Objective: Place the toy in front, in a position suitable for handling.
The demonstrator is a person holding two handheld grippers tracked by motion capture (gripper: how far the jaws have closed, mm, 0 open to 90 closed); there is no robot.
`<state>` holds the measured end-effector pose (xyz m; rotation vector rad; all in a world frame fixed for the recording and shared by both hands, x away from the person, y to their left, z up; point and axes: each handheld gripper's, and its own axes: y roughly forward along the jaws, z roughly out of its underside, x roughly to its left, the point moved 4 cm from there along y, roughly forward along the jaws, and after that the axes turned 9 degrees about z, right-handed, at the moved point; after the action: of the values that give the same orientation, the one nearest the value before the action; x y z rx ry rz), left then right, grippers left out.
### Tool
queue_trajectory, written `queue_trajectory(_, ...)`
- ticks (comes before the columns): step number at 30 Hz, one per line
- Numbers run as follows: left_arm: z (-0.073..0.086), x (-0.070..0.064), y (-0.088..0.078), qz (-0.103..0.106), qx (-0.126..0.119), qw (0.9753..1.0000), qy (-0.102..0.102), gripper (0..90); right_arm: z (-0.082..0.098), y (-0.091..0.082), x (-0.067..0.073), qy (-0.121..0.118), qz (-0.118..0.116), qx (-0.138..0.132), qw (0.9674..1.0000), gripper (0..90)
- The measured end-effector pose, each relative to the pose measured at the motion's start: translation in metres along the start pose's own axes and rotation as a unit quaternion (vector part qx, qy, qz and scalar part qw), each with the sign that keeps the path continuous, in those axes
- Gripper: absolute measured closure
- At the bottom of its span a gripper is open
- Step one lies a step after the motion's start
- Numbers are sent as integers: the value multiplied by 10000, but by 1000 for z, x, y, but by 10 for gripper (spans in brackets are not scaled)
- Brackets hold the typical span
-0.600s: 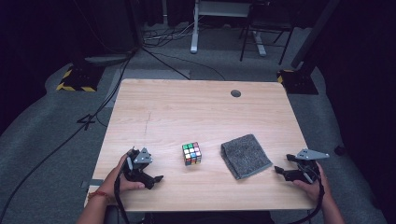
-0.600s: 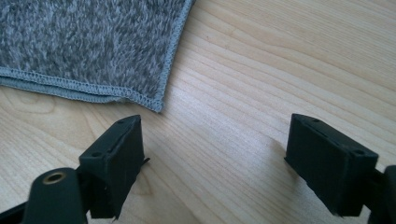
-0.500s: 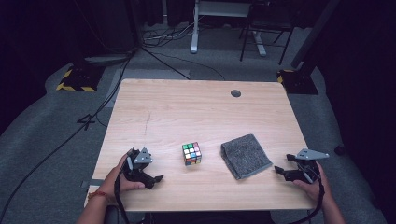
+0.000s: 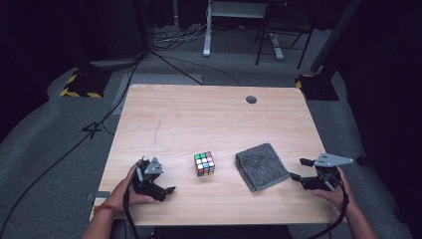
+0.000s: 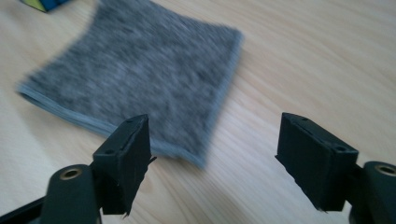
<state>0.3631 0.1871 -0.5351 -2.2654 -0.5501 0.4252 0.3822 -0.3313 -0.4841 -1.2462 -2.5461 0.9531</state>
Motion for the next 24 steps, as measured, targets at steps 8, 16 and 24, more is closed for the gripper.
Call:
queue_trajectory(8,0,-1,0,-10,-3,10000,5,8,-40,24,37,-573,-455,49,9973,301)
queue_trajectory(16,0,-1,0,-8,-4,10000,4,7,-41,66,67,-1041,-731,549,9904,327)
queue_trajectory(24,0,-1,1,-12,0,10000,11,6,-32,85,73,-891,-968,575,9896,332)
